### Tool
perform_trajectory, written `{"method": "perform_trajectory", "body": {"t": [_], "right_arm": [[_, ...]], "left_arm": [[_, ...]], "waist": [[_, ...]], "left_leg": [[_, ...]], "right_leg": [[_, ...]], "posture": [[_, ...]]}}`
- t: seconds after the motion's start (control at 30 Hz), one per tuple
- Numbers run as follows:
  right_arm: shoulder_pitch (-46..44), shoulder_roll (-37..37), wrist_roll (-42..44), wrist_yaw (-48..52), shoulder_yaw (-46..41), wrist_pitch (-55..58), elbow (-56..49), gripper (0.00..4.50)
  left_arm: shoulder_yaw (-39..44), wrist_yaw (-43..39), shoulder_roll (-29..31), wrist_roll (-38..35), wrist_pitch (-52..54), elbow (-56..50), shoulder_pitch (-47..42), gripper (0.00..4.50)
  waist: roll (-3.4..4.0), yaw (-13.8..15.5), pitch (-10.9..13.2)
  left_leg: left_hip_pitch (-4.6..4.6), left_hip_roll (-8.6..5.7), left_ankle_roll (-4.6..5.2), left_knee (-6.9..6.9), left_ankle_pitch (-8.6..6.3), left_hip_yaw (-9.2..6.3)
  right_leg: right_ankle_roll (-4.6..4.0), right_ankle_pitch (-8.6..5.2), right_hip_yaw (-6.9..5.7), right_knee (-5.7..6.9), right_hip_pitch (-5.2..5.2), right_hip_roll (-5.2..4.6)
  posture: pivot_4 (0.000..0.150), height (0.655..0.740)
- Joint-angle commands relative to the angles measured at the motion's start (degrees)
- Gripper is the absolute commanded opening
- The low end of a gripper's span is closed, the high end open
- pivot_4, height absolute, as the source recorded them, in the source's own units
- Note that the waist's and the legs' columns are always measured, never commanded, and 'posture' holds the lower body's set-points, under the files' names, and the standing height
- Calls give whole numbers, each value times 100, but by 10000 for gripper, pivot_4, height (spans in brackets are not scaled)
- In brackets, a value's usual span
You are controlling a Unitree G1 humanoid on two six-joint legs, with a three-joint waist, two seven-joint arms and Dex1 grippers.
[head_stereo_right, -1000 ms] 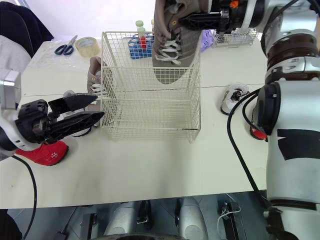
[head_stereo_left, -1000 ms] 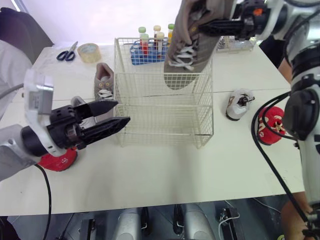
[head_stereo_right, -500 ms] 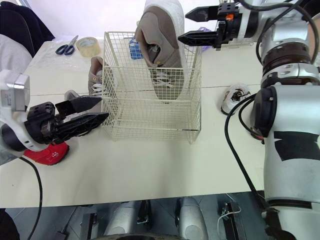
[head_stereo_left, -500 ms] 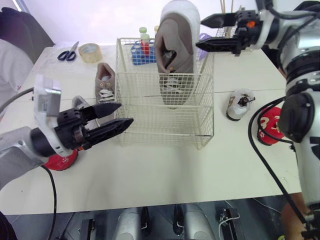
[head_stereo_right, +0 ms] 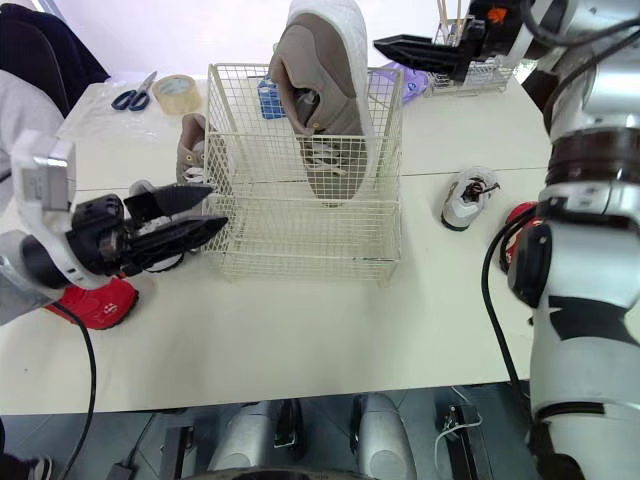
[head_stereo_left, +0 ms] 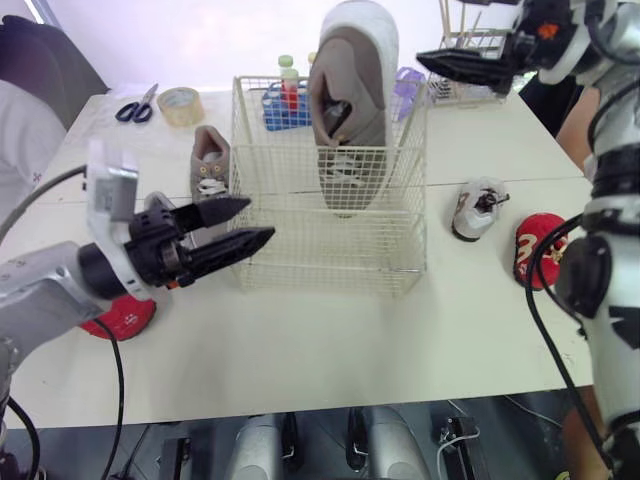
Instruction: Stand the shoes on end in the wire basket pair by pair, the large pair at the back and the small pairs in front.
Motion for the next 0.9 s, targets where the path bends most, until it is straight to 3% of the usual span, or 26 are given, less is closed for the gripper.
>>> {"method": "perform_trajectory", "body": {"t": [0.03, 0.1, 0.2, 0.3, 0.43, 0.57, 0.67, 0.9], "right_arm": [[80, -83, 880, -384, -337, 1157, -1487, 45000], [94, -149, 1768, -414, -544, 2309, -1948, 45000], [250, -258, 3229, -225, -819, 3916, -2528, 45000], [763, -484, 3244, 53, -293, 4095, -3124, 45000], [1302, -789, 2871, 431, 449, 3737, -3717, 45000], [1551, -919, 2704, 533, 703, 3442, -3935, 45000], [1710, -1026, 2696, 447, 668, 3403, -4075, 45000], [2223, -1409, 3106, -97, 217, 3820, -4718, 45000]], "left_arm": [[178, 3, -21, -36, -137, 436, -336, 40289], [281, 120, 21, 169, -181, 838, -581, 44317], [315, 517, 204, 1007, -288, 1804, -1031, 44317], [-113, 519, 441, 1979, -190, 3445, -1804, 44317], [-1098, -527, 570, 3104, 84, 5296, -2955, 44317], [-2223, -2173, 239, 4569, -128, 7688, -4650, 44317], [-2618, -2962, -100, 5388, -296, 9085, -5585, 44317], [-3156, -3809, -763, 7043, -1157, 10607, -6121, 44317]], "waist": [[0, 8, 0], [-3, 7, -2], [-4, 11, -2], [-7, -4, -5], [-16, 5, -11], [-30, 43, -15], [-49, 40, -19], [-61, -8, -12]], "left_leg": [[0, 0, 0, 1, 0, -1], [0, -2, 1, 2, 0, -1], [3, -2, 1, 2, 0, -3], [16, -1, 3, 1, 0, -7], [28, -7, 4, -1, -1, 1], [-1, -12, 4, 4, -1, 9], [-9, -14, 4, 8, -1, 31], [-13, -9, 6, -1, -2, 40]], "right_leg": [[0, 0, -1, 0, 0, 0], [0, 0, -2, 1, 1, 0], [0, 0, -6, -2, 7, 2], [-1, 0, -14, -2, 19, 11], [0, 0, -12, -3, 27, 14], [1, 1, -12, -4, 1, 18], [3, 1, -14, -11, -1, 23], [7, -1, -7, -10, -17, 21]], "posture": [[1500, 7400], [1500, 7400], [1500, 7400], [1500, 7400], [1500, 7400], [1500, 7400], [1500, 7400], [1500, 7400]]}}
